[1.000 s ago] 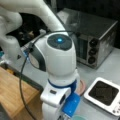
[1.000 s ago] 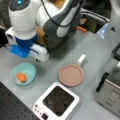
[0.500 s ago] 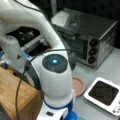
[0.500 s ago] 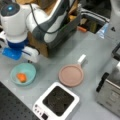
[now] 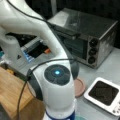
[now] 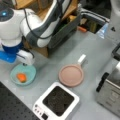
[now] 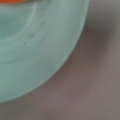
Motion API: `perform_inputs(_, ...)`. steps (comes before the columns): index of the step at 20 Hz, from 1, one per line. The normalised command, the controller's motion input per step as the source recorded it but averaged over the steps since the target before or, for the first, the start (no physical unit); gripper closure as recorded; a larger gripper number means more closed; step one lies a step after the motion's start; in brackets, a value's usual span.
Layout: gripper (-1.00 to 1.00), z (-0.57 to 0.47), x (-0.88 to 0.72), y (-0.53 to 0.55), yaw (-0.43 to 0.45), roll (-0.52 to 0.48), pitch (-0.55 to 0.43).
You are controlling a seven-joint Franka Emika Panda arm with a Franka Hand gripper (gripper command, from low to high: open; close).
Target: Pick up the pan. Place the pan on the table. Pick up the bowl. Place the bowl on the stove.
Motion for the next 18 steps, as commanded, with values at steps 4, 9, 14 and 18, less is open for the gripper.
perform_inputs(4, -1.00, 0.08, 0.43, -0.15, -0.050, 0.097, 0.222)
perform_inputs(9, -1.00, 0.00, 0.34, -0.06, -0.051, 0.047, 0.133)
perform_inputs(14, -1.00, -0.09, 0.23, 0.00, -0.020, 0.013, 0.029)
perform_inputs(18, -1.00, -0.13, 0.12, 0.05, -0.018, 0.018, 0.002)
